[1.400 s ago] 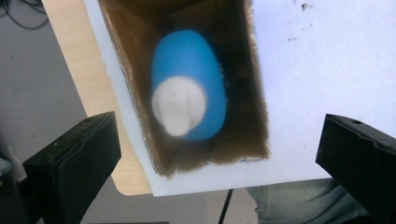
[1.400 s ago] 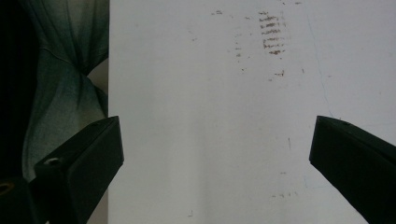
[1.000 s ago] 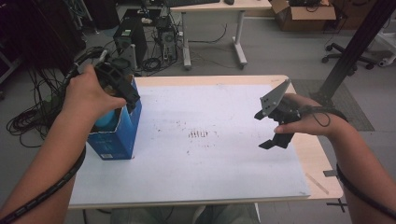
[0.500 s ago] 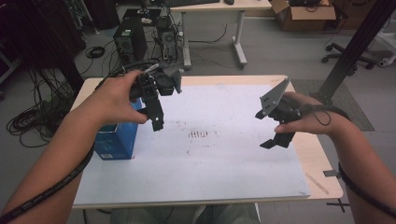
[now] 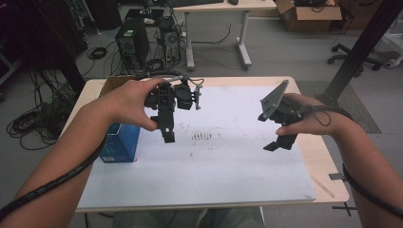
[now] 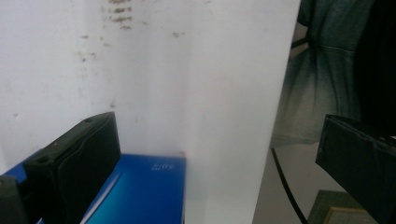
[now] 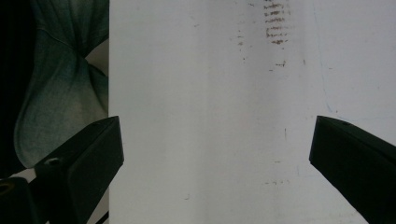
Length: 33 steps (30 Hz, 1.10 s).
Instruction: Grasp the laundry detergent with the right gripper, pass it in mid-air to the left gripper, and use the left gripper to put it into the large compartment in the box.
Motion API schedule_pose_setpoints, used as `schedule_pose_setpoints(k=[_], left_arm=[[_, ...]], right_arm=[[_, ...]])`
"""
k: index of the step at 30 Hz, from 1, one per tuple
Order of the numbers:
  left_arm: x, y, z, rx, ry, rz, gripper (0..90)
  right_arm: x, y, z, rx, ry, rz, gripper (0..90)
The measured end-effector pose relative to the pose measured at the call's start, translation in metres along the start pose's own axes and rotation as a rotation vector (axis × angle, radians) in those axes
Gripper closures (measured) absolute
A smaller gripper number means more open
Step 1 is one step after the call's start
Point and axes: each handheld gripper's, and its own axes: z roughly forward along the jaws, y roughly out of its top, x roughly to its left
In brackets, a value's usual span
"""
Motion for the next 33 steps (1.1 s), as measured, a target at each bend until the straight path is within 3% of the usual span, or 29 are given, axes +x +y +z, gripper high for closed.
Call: schedule_pose_setpoints(k=[3,6,10,20,33], left_arm=[[0.001,0.004,0.0,-0.008,-0.008,0.025,0.2],[0.003,0.009,0.003,-0.023,-0.041,0.051,0.2],[0.006,0.014,0.006,-0.01,-0.047,0.063,0.2],[0.015,0.014,0.005,-0.029,-0.064,0.065,0.2],[0.017,0.011,0.008,-0.034,-0.074,0.056,0.2]], right_arm=[[-0.001,0.003,0.001,0.008,0.003,-0.005,3.1],[-0.002,0.004,0.001,0.018,0.005,-0.008,3.1],[-0.004,0.006,0.002,0.022,0.009,-0.014,3.1],[-0.011,0.01,0.003,0.04,0.018,-0.016,3.1],[-0.015,0.016,0.006,0.062,0.026,-0.03,3.2]])
